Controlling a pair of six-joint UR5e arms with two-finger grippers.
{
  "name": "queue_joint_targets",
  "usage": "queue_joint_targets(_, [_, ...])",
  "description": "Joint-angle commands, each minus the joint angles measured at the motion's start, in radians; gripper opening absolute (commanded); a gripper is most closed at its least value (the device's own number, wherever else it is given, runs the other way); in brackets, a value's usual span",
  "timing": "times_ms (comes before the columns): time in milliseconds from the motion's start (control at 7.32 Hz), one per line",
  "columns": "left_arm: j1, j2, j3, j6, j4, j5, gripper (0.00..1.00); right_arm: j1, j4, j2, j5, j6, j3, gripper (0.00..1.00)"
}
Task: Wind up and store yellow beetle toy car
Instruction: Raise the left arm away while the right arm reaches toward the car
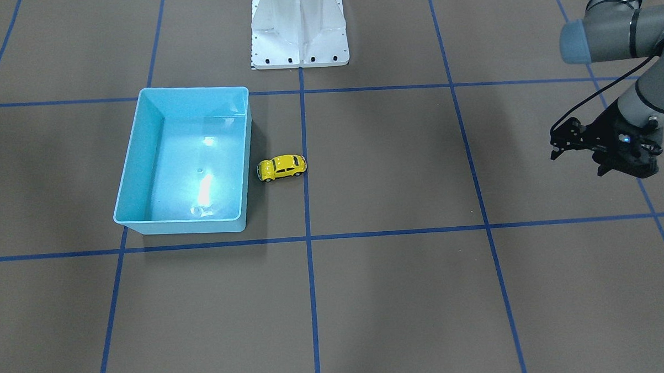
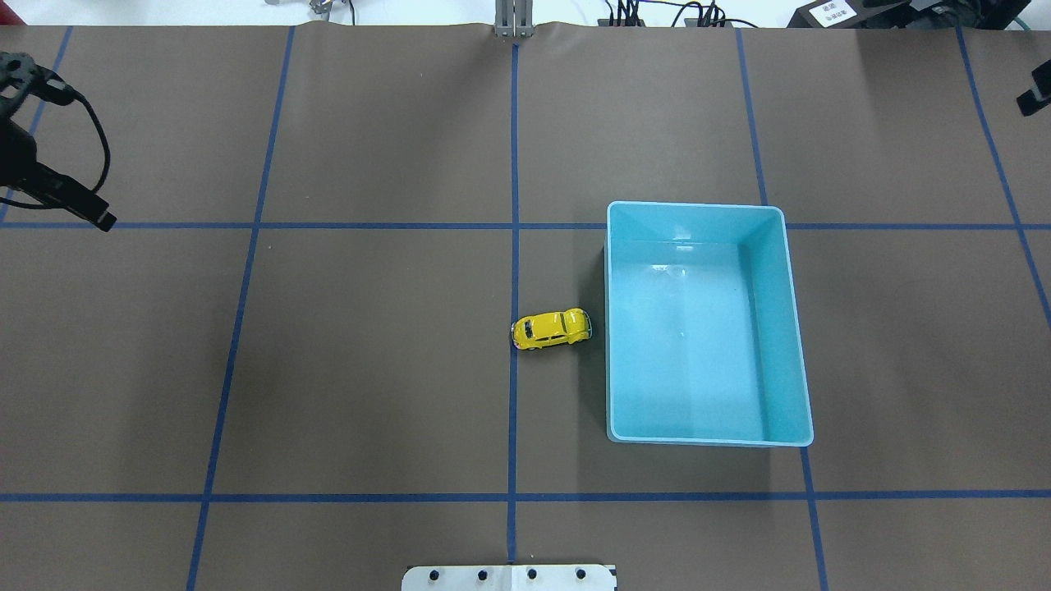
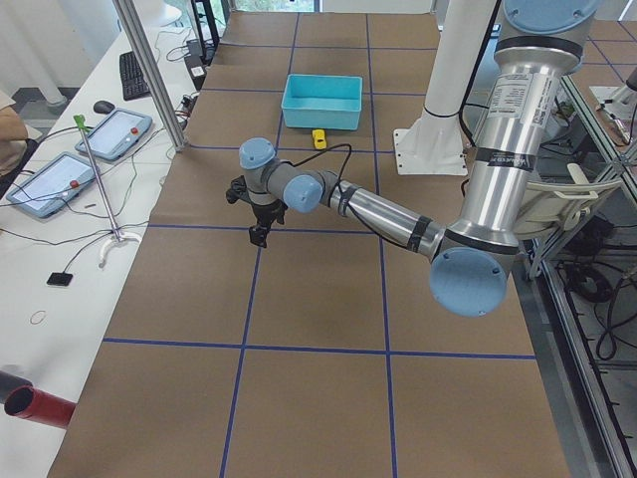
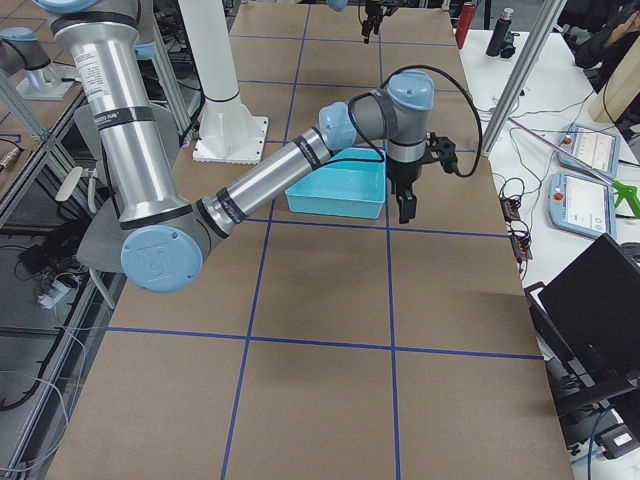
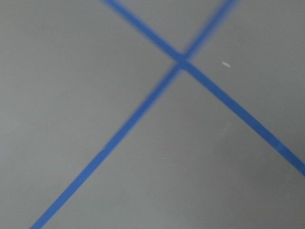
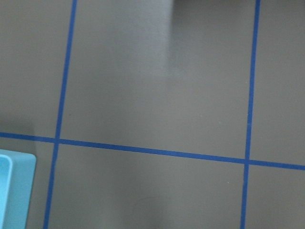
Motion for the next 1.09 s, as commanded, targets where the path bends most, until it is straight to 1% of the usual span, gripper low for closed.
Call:
queue_joint_targets(0, [-0.11,0.081,0.002,-0.004,0.029,-0.06,1.0,-0.176,-0.004,0.118,-0.048,-0.002,0.092,1.0])
queue_joint_targets(137, [-0.17,0.111,0.0,0.034,0.039,-0.066,1.0,-0.285,-0.004,0.197,-0.045,-0.014,0.095,1.0])
queue_joint_targets(273, [-0.239,0.151,0.0,0.039,0.037,-0.069,1.0,-0.414,-0.004,0.254,-0.064,-0.032,0.11,1.0])
queue_joint_targets(410, [-0.303,0.21,-0.004,0.039,0.039,-0.068,1.0,-0.536,0.002,0.286,-0.134,-0.087,0.109,1.0])
queue_joint_targets(546, [-0.404,0.243,0.005,0.039,0.039,-0.066,1.0,-0.652,0.004,0.297,-0.213,-0.214,0.104,1.0])
queue_joint_targets(683, [-0.417,0.281,0.0,0.042,0.037,-0.062,1.0,-0.729,0.021,0.285,-0.274,-0.323,0.104,1.0])
queue_joint_targets(819, [-0.42,0.312,0.009,0.042,0.037,-0.06,1.0,-0.784,0.047,0.258,-0.299,-0.398,0.093,1.0])
queue_joint_targets(956, [-0.42,0.318,0.015,0.045,0.036,-0.056,1.0,-0.809,0.132,0.25,-0.33,-0.475,0.037,1.0])
